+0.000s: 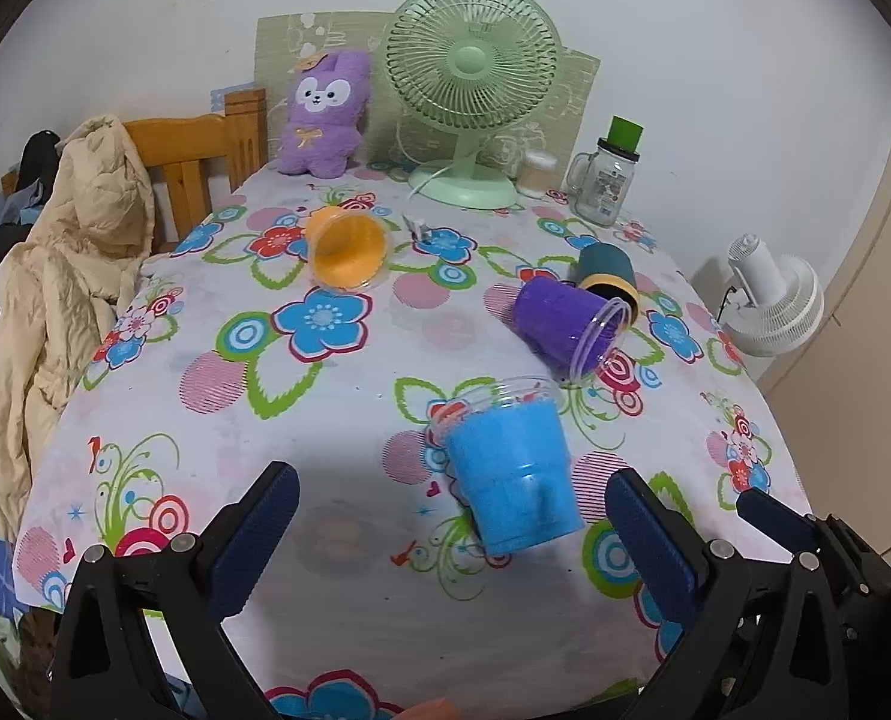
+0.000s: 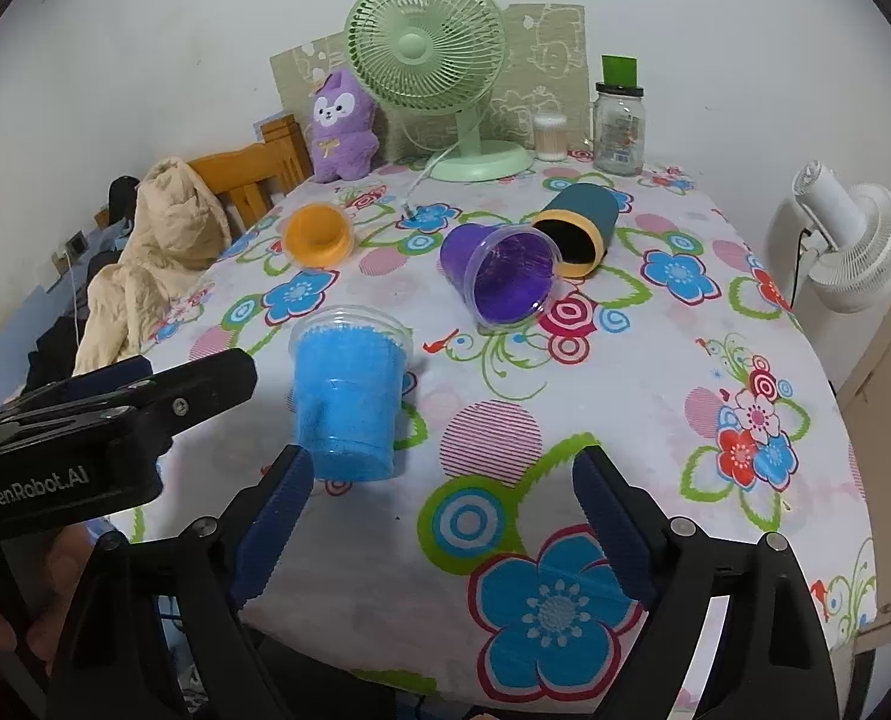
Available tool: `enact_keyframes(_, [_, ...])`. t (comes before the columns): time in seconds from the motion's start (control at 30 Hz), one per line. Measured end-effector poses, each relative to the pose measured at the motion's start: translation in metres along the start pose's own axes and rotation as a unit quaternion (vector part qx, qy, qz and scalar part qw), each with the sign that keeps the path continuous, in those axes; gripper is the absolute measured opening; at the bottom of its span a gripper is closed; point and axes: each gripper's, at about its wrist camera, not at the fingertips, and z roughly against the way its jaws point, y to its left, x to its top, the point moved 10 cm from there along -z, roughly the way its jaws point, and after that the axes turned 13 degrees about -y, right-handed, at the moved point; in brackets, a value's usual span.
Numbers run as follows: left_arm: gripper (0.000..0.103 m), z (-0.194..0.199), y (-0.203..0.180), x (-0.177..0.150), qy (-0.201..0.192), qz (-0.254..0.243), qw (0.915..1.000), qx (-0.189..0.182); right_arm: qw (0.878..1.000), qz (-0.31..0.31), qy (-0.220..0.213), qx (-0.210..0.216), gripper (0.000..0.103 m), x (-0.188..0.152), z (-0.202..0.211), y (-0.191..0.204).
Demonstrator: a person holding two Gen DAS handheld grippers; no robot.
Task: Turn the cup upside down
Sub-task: 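Carry the blue cup upright in the left tool above the table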
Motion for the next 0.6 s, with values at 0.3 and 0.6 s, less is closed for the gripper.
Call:
enact_keyframes(0.3, [0.103, -0.002, -0.016, -0.001, 0.002, -0.010, 1.0000, 0.001, 1.000, -0.003, -0.006, 0.000, 0.091, 0.001, 0.006, -0.009])
enact_keyframes(0.6, [0.103, -0.006, -0.021, -0.003, 0.006, -0.005, 1.0000, 0.005, 1.000, -0.015, -0.010, -0.007, 0.092, -0.001, 0.012, -0.026])
